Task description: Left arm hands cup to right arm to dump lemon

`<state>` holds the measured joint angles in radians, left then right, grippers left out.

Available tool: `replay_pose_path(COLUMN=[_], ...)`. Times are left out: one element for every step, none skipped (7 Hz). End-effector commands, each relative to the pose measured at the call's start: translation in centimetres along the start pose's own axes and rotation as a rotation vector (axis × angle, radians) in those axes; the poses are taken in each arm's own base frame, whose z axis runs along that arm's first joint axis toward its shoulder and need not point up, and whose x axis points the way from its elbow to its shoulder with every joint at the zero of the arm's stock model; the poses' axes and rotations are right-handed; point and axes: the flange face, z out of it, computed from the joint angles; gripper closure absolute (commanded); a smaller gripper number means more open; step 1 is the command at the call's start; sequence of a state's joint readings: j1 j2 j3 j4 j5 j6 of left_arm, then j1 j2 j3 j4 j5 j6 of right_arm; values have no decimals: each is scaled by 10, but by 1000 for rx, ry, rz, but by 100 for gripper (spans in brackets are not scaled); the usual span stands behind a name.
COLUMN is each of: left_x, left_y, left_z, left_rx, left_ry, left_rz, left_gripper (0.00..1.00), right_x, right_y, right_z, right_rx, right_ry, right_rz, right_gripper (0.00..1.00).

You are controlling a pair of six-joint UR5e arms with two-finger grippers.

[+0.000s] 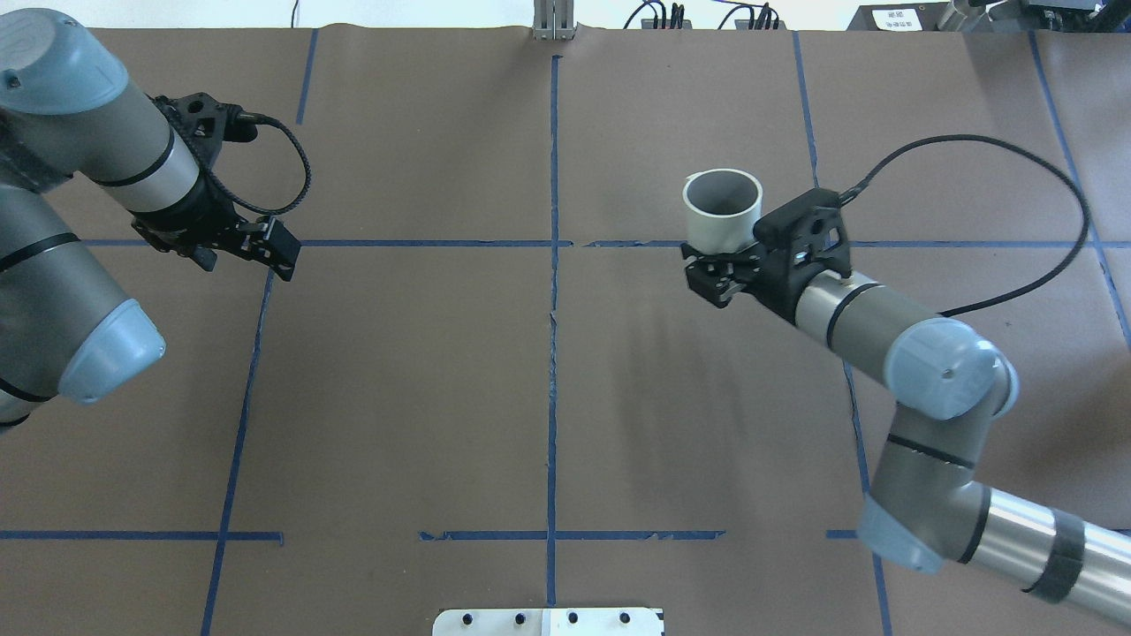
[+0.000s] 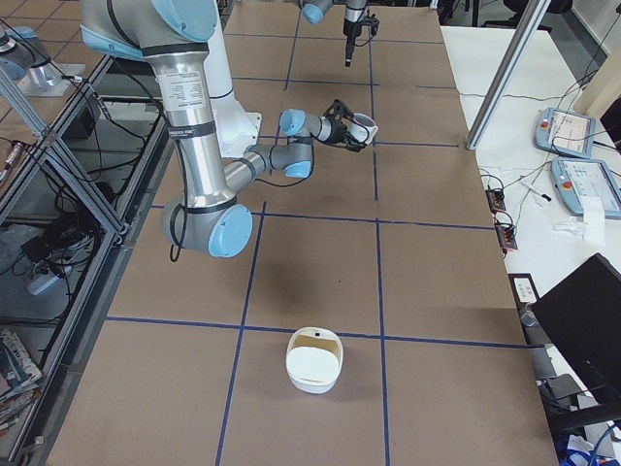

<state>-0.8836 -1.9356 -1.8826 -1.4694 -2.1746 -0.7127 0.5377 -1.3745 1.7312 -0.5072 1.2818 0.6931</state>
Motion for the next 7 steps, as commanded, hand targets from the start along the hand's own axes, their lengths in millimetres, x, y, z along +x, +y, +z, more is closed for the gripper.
replay_pose_path(left_x=[-12, -9, -7, -3, 0, 0, 0], left_y=[1, 4, 4, 4, 4, 3, 3], left_z=[-11, -15, -14, -14, -15, -15, -15], left_rx=[26, 34, 33, 31, 31, 32, 30], left_ry=[-4, 5, 4, 8, 12, 13, 11], left_rz=[-49, -79, -91, -136, -138, -138, -140], left_gripper=[0, 0, 0, 0, 0, 0, 0], right_x=[114, 151, 170, 203, 220, 244, 281], right_y=[-8, -6, 4, 21, 44, 71, 110], right_z=[-73, -109, -146, -186, -211, -233, -252], right_rx=[-60, -103, -95, -55, -57, -27, 14], right_ry=[62, 72, 86, 92, 98, 88, 81], right_rz=[18, 35, 40, 49, 51, 58, 108], right_gripper=[91, 91, 91, 91, 91, 91, 92])
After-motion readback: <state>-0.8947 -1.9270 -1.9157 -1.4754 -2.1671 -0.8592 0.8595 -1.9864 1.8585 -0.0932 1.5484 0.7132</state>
